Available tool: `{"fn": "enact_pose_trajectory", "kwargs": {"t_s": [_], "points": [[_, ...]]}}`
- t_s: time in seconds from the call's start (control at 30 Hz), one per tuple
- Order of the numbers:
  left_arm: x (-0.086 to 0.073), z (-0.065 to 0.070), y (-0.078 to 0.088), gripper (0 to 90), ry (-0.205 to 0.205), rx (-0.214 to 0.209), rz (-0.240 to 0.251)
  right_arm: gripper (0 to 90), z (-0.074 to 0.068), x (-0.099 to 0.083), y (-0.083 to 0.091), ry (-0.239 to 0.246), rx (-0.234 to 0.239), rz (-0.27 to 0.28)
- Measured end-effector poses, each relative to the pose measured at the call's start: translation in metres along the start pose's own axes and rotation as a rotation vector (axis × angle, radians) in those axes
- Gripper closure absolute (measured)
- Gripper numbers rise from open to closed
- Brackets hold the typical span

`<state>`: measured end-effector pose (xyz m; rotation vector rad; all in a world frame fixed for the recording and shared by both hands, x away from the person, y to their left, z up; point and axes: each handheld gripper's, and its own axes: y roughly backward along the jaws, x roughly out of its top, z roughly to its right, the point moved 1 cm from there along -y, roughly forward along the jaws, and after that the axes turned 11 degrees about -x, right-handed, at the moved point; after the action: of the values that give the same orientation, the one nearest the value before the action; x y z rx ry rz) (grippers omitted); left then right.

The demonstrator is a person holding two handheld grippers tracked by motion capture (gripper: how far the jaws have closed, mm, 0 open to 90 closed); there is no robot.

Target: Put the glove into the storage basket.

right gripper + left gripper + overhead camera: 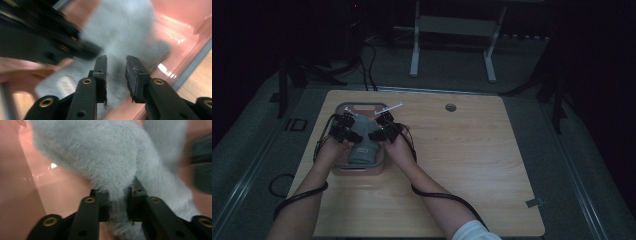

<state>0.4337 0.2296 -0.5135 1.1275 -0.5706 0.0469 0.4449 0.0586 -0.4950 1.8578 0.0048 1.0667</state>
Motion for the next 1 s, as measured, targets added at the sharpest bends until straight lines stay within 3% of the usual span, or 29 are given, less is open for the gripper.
{"fn": "enact_pose_trajectory", "kwargs": {"t_s": [0.17, 0.3, 0.37, 0.43, 0.53, 0.67, 1.0], "points": [[0.002, -0.003, 0.005, 50.4, 0.007, 0.037, 0.029, 57.3, 0.007, 0.003, 0.022, 0.007, 0.016, 0.037], [0.001, -0.004, 0.015, 32.7, 0.025, 0.068, 0.113, 48.1, 0.015, 0.0, 0.037, 0.012, 0.041, 0.052], [-0.001, -0.004, 0.022, 25.0, 0.026, 0.051, 0.168, 44.2, 0.02, -0.002, 0.044, 0.021, 0.053, 0.07], [-0.002, -0.002, 0.028, 24.7, 0.027, 0.055, 0.221, 40.0, 0.024, -0.004, 0.053, 0.027, 0.045, 0.081], [-0.004, 0.006, 0.037, 22.8, 0.007, 0.011, 0.276, 32.2, 0.03, -0.008, 0.064, 0.038, 0.062, 0.103], [-0.01, 0.025, 0.041, 15.5, -0.082, 0.005, 0.341, 20.7, 0.038, -0.016, 0.076, 0.07, 0.103, 0.102], [-0.023, 0.078, 0.043, 14.2, -0.242, -0.107, 0.382, 18.2, 0.057, -0.043, 0.099, 0.139, 0.07, 0.134]]}}
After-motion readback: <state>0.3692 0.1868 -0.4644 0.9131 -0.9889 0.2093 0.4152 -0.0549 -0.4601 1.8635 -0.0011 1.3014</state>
